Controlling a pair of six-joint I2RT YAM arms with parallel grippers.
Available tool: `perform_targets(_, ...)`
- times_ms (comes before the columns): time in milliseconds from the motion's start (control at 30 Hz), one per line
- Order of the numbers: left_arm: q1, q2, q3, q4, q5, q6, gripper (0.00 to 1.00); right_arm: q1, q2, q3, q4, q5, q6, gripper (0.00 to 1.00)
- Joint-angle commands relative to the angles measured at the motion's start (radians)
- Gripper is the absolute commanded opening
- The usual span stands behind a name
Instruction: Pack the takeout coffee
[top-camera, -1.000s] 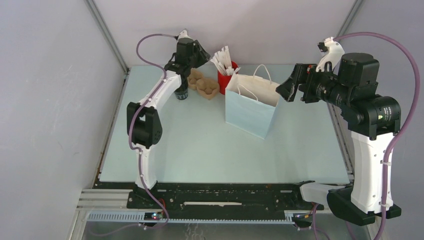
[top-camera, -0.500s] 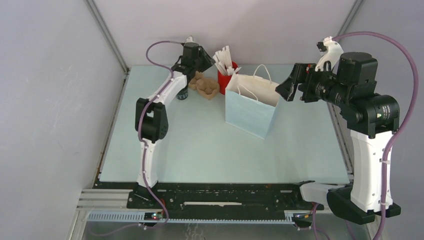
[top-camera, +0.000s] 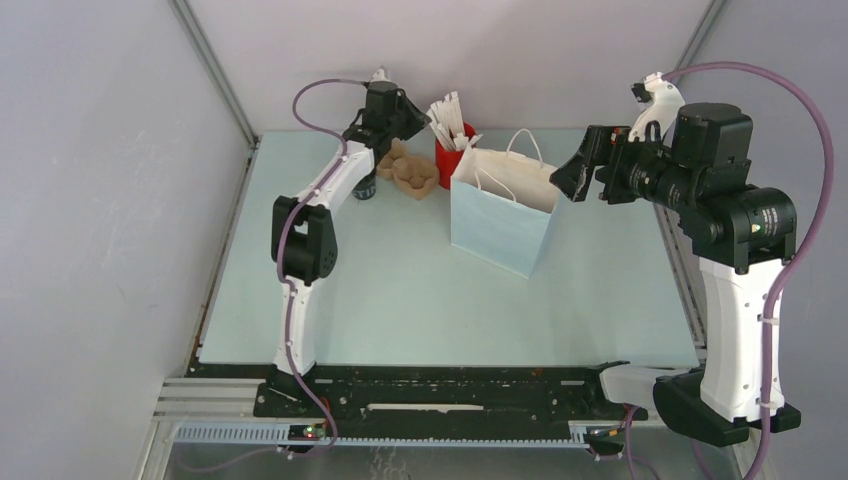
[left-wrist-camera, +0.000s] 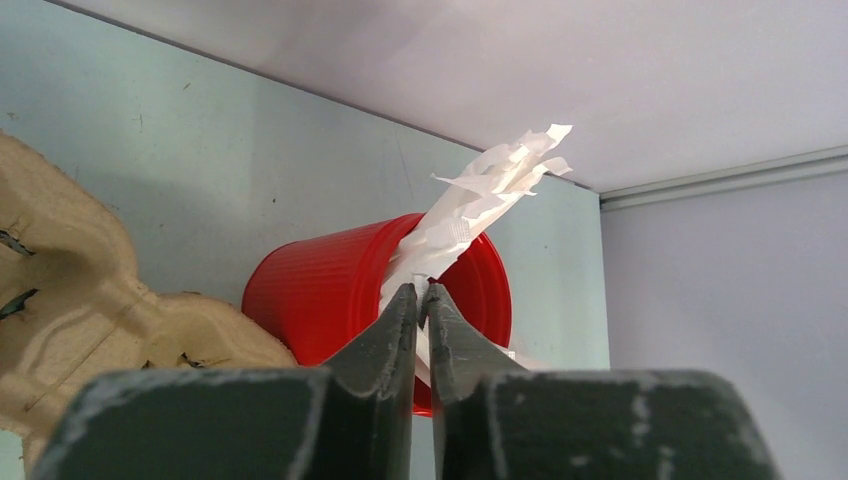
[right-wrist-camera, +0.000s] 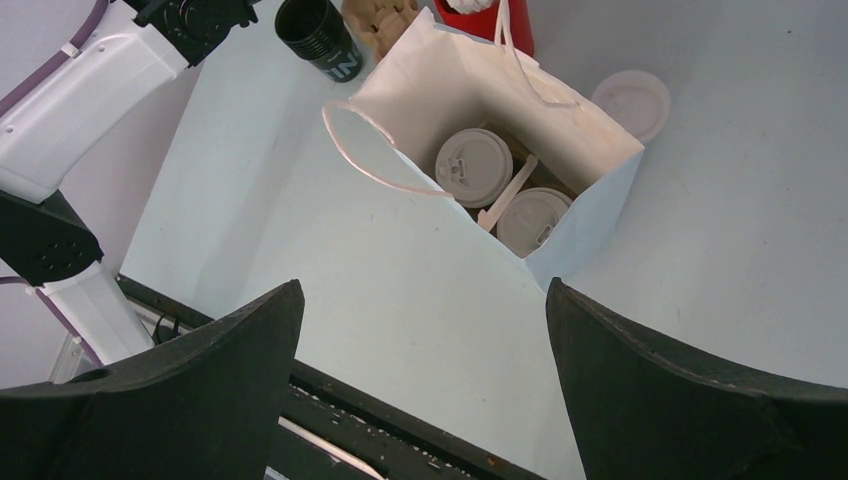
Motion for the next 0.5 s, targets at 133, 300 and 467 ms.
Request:
perform_targets(133, -0.005, -0.034, 0.050, 0.009, 0.009, 0.005, 0.03, -0.005, -0.004, 0.027, 0.023, -0.016, 0.000, 1.00)
perform_targets(300, -0.005, -0.079, 0.051, 0.006, 0.004, 0.002, 0.00, -0.005, -0.006, 0.024, 0.023, -0.013, 0.000, 1.00)
perform_targets(467, -0.001, -0.116, 0.060, 0.017, -0.016, 0.011, 0.00, -0.005, -0.009, 0.021, 0.025, -0.015, 0.000, 1.00)
